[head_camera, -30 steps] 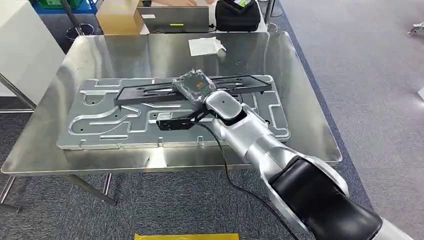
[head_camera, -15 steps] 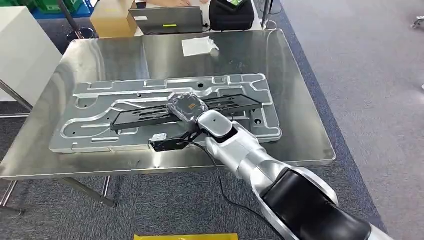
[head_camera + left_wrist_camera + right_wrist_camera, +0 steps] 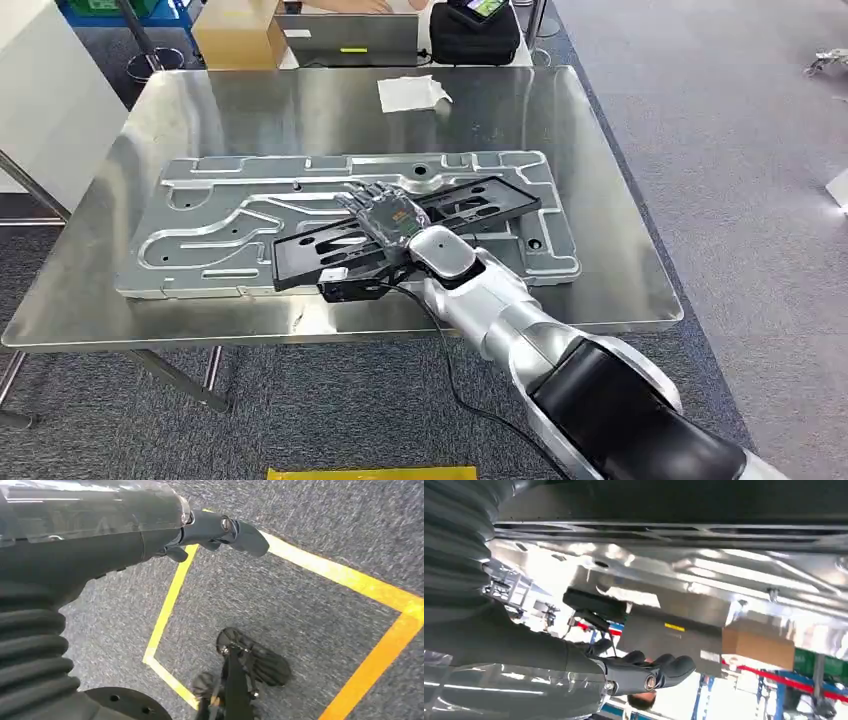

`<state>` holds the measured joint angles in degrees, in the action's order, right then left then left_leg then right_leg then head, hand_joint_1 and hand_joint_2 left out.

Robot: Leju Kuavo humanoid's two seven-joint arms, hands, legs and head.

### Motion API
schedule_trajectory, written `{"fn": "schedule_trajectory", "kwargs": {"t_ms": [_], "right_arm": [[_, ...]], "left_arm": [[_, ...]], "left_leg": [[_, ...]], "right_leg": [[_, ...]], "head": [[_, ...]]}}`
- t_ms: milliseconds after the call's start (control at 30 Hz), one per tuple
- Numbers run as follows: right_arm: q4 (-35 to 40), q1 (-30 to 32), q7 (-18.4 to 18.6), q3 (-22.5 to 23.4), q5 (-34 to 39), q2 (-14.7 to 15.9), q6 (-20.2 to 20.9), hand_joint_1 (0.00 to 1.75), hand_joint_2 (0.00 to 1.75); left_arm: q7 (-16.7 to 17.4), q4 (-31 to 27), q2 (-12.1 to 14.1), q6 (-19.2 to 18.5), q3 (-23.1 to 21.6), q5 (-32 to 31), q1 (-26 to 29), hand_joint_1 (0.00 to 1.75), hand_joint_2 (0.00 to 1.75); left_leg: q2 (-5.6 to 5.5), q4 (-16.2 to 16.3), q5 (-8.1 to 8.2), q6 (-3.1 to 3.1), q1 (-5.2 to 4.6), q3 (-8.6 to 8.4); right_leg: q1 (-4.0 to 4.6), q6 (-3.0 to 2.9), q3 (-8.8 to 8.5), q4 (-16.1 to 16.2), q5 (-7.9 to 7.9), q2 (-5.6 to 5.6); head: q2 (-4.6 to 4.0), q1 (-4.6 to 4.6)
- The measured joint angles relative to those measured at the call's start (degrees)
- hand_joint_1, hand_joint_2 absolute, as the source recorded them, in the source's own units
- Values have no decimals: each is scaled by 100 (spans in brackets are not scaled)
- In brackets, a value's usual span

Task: Take the parts from the cabinet and place them on the table.

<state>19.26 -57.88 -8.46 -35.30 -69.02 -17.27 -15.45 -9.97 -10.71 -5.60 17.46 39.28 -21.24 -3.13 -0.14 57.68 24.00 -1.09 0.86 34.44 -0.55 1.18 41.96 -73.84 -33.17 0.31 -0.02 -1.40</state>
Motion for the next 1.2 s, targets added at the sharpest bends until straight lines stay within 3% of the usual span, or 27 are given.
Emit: {"fn": "schedule_trajectory", "kwargs": {"t_ms": [33,67,100,167,200,233,333,400,433,500,533,567,600,633,667,700,733,833,867,900,933,1000,1033,1067,1100,1167,1200], "right_arm": [[-15,25,9,2,0,20,-2,0,0],[-24,44,30,2,0,26,-7,0,0],[-24,50,66,15,0,37,-15,0,0],[-20,43,107,88,44,44,-92,0,0],[-13,43,107,145,127,46,-166,0,0],[11,50,83,230,280,48,-269,0,0],[250,159,-245,744,1078,42,-448,0,0],[615,233,-456,1120,1537,-20,-415,0,0],[882,270,-488,1266,1809,-75,-306,0,0],[1645,444,-476,1491,2703,-158,200,0,0],[2059,542,-437,1554,3231,-184,517,0,0],[2569,630,-382,1576,3779,-190,845,0,0],[3035,702,-287,1578,4353,-190,1140,0,0],[3510,746,-156,1578,4746,-190,1267,0,0],[3932,762,-34,1578,5072,-188,1331,0,0],[4359,771,78,1578,5475,-171,1377,0,0],[4716,771,180,1578,5881,-131,1408,0,0],[5623,802,516,1572,6884,105,1445,0,0],[5885,800,575,1572,7046,190,1449,0,0],[6079,801,601,1574,7093,254,1464,0,0],[6259,797,605,1574,7132,321,1475,0,0],[6482,825,590,1567,7252,450,1437,0,0],[6585,861,551,1565,7250,535,1343,0,0],[6711,890,518,1565,7221,647,1226,0,0],[6858,892,511,1565,7213,786,1115,0,0],[7047,879,481,1591,7175,1076,948,0,0],[7099,875,453,1619,7136,1210,864,0,0]], "left_arm": [[2,0,0,2,7,0,2,0,0],[2,0,0,4,9,-2,5,0,0],[2,0,-2,9,11,-4,3,0,0],[13,0,-20,20,17,-7,3,0,0],[13,0,-31,22,24,-7,3,0,0],[15,0,-42,26,42,-4,-1,0,0],[15,0,-52,33,76,-22,5,0,0],[13,-4,-52,35,122,-37,10,0,0],[13,-4,-59,35,142,-42,9,0,0],[-9,-4,-72,37,166,-52,9,0,0],[-35,-4,-79,37,192,-52,11,0,0],[-74,-4,-85,39,212,-46,20,0,0],[-103,-4,-87,48,240,-37,30,0,0],[-127,-4,-87,55,279,-33,35,0,0],[-151,-4,-87,66,304,-31,41,0,0],[-179,-4,-98,72,328,-22,48,0,0],[-208,-4,-118,76,354,2,48,0,0],[-275,-4,-157,87,452,22,84,0,0],[-291,-4,-179,90,474,24,96,0,0],[-293,-4,-192,92,487,28,105,0,0],[-299,-4,-197,100,500,28,109,0,0],[-308,-4,-201,103,546,28,104,0,0],[-317,-4,-210,103,568,28,103,0,0],[-332,-4,-214,101,579,28,104,0,0],[-358,-4,-225,92,584,26,112,0,0],[-418,-4,-243,50,592,2,121,0,0],[-441,-4,-247,4,594,-24,126,0,0]], "left_leg": [[-2,5,-1,-2,-7,1],[-3,8,0,-2,-10,-2],[-6,20,1,-1,-17,-3],[-8,45,18,15,-27,-5],[-9,58,28,28,-27,4],[-14,99,42,62,-75,37],[-15,51,15,151,-43,31],[-11,175,135,217,-36,77],[-10,484,354,247,-27,204],[-9,1433,814,299,2,612],[-7,1791,924,318,4,775],[-7,1864,887,327,10,811],[-5,1674,732,327,18,717],[-5,1269,495,320,26,513],[-3,674,205,304,32,215],[-2,187,75,283,36,0],[-8,76,153,264,-10,-78],[-31,99,132,155,-31,-43],[-32,51,101,99,3,-56],[-16,20,77,60,17,-74],[-8,8,68,14,10,-71],[-1,10,64,-20,-11,-61],[-2,11,65,-29,-21,-61],[-10,17,66,-39,-27,-62],[-20,27,70,-44,-34,-64],[-42,48,85,-41,-51,-79],[-47,53,93,-39,-57,-84]], "right_leg": [[0,2,139,-282,-51,0],[-1,-1,137,-267,38,0],[0,-18,11,12,244,0],[8,-78,-475,985,732,-1],[28,-123,-655,1388,806,-2],[55,-124,-691,1479,780,-8],[73,-182,-677,1479,800,-1],[11,-254,-708,1559,851,-18],[1,-281,-702,1558,852,-19],[7,-288,-702,1552,848,-21],[8,-289,-702,1547,842,-27],[7,-285,-703,1540,837,-31],[4,-279,-704,1530,829,-30],[1,-268,-706,1521,816,-27],[-5,-246,-717,1507,799,-24],[-4,-218,-721,1495,782,-27],[35,-185,-693,1477,780,-25],[17,-82,-707,1521,815,-35],[36,-37,-713,1520,810,-37],[3,-9,-686,1433,726,-25],[5,13,-560,1181,540,-27],[2,49,-155,301,113,-26],[-1,60,45,-118,-27,-26],[-3,61,140,-303,-23,-26],[-2,54,89,-176,120,-26],[5,-1,-346,707,621,-26],[35,-57,-598,1210,833,-27]], "head": [[0,0],[0,0],[0,0],[0,0],[0,0],[0,0],[0,0],[0,0],[0,-2],[0,0],[0,-2],[0,0],[0,0],[0,-2],[0,-2],[0,0],[0,-2],[0,0],[0,0],[0,0],[0,0],[0,0],[0,0],[0,0],[0,2],[0,2],[0,2]]}}
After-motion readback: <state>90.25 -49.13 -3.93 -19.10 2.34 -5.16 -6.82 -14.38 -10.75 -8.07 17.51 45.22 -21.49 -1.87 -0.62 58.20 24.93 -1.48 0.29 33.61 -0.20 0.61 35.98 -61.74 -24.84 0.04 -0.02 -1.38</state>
